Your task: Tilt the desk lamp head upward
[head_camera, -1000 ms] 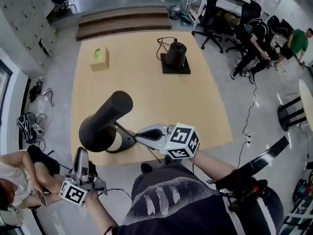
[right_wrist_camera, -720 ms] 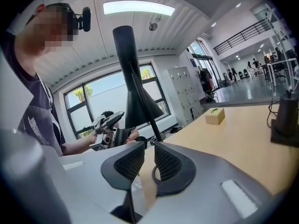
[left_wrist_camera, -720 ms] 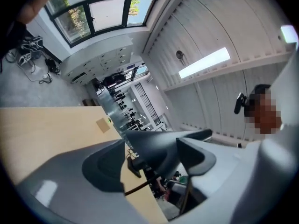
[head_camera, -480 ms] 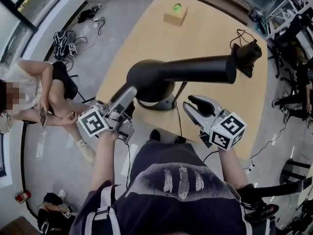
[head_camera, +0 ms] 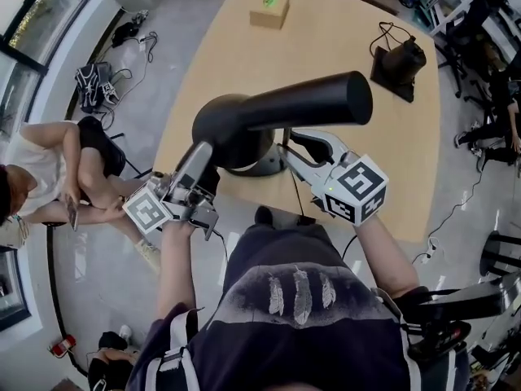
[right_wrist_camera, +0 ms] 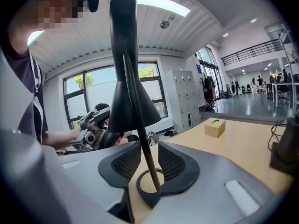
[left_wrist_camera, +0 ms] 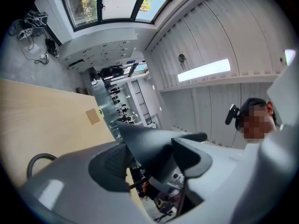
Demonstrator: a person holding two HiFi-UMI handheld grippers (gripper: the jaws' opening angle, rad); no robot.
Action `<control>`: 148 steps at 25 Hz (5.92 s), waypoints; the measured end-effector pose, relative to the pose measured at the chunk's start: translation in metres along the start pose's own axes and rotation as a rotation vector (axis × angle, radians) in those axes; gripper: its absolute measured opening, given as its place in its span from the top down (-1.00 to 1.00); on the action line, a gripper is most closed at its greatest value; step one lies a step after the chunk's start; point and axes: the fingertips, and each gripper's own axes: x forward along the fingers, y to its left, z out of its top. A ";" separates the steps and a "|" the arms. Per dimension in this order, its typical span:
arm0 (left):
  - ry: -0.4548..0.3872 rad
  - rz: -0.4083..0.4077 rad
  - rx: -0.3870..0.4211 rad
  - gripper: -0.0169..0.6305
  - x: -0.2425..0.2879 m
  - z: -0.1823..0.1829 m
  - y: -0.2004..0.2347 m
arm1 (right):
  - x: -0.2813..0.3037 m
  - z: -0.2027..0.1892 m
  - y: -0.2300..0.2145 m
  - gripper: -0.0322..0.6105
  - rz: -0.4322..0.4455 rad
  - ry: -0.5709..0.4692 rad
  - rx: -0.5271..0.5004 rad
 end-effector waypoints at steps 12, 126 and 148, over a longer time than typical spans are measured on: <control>-0.004 -0.019 0.007 0.17 -0.003 -0.001 -0.002 | 0.006 -0.004 0.008 0.71 0.011 0.005 -0.060; 0.219 -0.208 1.287 0.27 0.085 0.093 -0.281 | 0.027 -0.013 -0.004 0.77 -0.123 0.095 -0.114; -0.069 0.064 1.392 0.08 -0.040 0.107 -0.270 | -0.044 -0.002 -0.006 0.37 -0.175 -0.121 0.043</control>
